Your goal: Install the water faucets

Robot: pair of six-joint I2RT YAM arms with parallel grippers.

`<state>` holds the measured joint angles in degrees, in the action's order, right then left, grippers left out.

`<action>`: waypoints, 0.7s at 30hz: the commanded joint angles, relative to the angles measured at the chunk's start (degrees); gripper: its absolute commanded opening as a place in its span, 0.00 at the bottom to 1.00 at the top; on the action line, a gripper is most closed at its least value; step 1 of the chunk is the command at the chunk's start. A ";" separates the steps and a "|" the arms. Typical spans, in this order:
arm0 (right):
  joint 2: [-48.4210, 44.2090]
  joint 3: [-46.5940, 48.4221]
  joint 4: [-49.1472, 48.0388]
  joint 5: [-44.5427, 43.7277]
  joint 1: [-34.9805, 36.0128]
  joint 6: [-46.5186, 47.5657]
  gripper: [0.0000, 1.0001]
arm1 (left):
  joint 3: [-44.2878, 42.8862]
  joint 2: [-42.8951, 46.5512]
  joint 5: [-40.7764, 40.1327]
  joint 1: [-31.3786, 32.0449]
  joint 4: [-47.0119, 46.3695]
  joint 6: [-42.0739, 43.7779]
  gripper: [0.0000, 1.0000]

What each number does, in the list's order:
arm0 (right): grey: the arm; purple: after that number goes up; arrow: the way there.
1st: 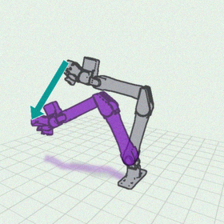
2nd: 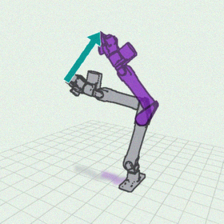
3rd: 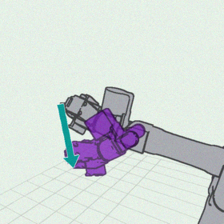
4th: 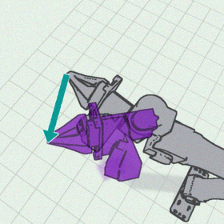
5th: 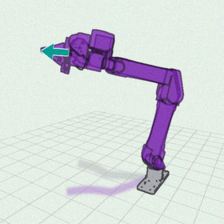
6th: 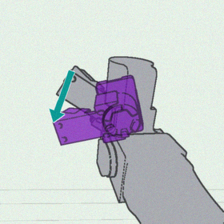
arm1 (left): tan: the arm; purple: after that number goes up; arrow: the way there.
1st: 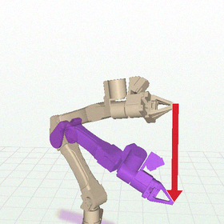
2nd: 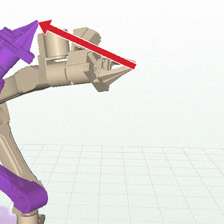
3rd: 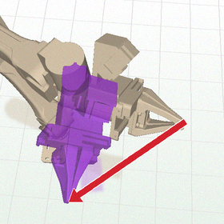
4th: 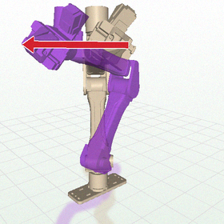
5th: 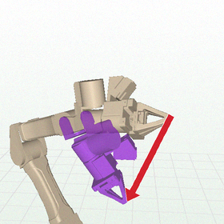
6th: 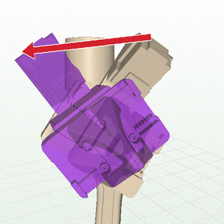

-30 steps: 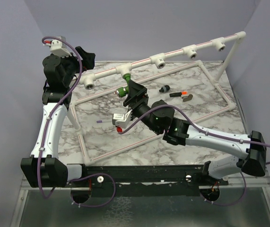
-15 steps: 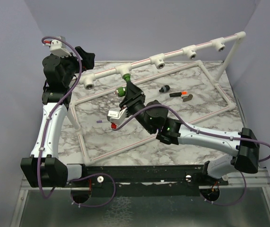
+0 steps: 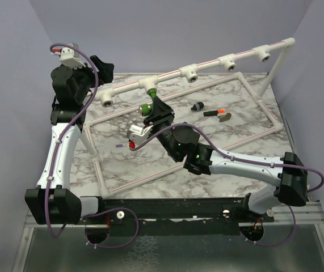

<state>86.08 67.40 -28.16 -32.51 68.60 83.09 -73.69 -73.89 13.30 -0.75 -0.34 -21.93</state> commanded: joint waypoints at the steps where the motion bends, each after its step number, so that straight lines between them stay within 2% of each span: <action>1: 0.15 1.28 -13.52 0.40 0.40 -30.56 0.01 | 4.87 -4.04 0.99 -0.14 11.14 -0.29 0.99; 10: -2.21 0.18 -16.63 4.07 0.40 -49.58 0.01 | 4.87 -3.97 1.09 -0.13 11.15 -0.35 0.99; 15: -3.72 -0.40 -17.25 5.77 0.40 -56.54 0.01 | 4.87 -3.93 1.28 -0.13 11.11 -0.48 0.99; 21: -4.69 -0.47 -16.28 7.48 0.40 -60.41 0.01 | 4.87 -3.67 1.36 -0.12 11.08 -0.57 0.99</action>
<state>83.44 66.30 -28.27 -31.55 67.59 44.23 -73.69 -73.76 13.52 -0.80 -0.01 -22.09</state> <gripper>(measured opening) 0.471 0.988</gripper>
